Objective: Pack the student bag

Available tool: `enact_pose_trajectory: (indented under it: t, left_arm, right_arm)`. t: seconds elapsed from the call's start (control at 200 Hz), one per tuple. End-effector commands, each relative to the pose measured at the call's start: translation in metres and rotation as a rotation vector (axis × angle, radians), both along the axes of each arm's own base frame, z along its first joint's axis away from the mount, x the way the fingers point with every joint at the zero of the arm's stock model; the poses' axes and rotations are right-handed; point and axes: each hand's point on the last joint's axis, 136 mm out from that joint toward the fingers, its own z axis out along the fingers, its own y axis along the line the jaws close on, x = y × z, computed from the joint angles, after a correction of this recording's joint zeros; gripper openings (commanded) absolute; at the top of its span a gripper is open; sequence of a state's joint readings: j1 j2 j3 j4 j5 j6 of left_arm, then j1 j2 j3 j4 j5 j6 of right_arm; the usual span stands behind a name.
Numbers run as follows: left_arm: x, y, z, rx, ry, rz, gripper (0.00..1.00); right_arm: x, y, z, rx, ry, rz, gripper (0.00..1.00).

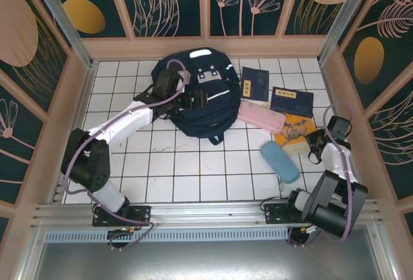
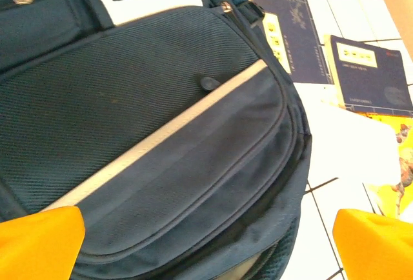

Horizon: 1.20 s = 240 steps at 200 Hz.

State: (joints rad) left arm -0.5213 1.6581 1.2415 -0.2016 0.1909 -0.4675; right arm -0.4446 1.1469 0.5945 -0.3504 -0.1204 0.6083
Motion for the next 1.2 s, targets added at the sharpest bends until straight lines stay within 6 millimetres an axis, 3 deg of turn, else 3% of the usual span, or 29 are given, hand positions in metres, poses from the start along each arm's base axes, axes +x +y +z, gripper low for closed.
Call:
enact_pose_trajectory:
  t: [0.0, 0.085, 0.175, 0.22, 0.265, 0.315, 0.43, 0.561, 0.731, 0.936, 1.111, 1.196]
  left_arm:
    - [0.005, -0.025, 0.017, -0.095, -0.013, -0.029, 0.98]
    - [0.001, -0.040, 0.019, -0.142, 0.007, -0.050, 0.98]
    - [-0.002, -0.049, 0.024, -0.166, 0.011, -0.062, 0.97]
    - [-0.001, -0.053, 0.009, -0.154, 0.037, -0.061, 0.98]
    - [-0.002, -0.055, 0.006, -0.150, 0.044, -0.061, 0.98]
    - [-0.001, -0.054, 0.001, -0.141, 0.053, -0.056, 0.98]
    - [0.000, -0.054, -0.002, -0.126, 0.063, -0.055, 0.98]
    - [0.000, -0.053, -0.002, -0.121, 0.061, -0.059, 0.98]
    - [0.000, -0.054, -0.004, -0.116, 0.067, -0.059, 0.98]
    - [0.001, -0.053, -0.005, -0.112, 0.072, -0.054, 0.98]
    - [0.001, -0.053, -0.008, -0.104, 0.078, -0.053, 0.98]
    - [0.001, -0.053, -0.009, -0.099, 0.077, -0.054, 0.98]
  right_arm:
    - [0.010, 0.004, 0.038, -0.013, -0.077, 0.031, 0.00]
    - [0.017, 0.009, 0.053, -0.005, -0.112, 0.066, 0.00]
    - [0.020, 0.008, 0.056, -0.024, -0.106, 0.081, 0.00]
    - [0.020, 0.003, 0.050, -0.046, -0.073, 0.081, 0.00]
    - [0.019, -0.004, 0.040, -0.067, -0.015, 0.079, 0.31]
    - [0.017, -0.016, 0.028, -0.102, 0.055, 0.053, 0.46]
    - [0.012, -0.040, 0.006, -0.169, 0.178, -0.010, 0.57]
    - [0.008, -0.054, -0.013, -0.163, 0.226, -0.048, 0.63]
    - [0.007, -0.054, -0.038, -0.117, 0.261, -0.018, 0.64]
    - [0.024, -0.045, -0.047, -0.055, 0.224, 0.050, 0.53]
    - [0.023, -0.042, -0.054, -0.032, 0.232, 0.059, 0.43]
    - [0.022, -0.041, -0.058, -0.025, 0.242, 0.062, 0.34]
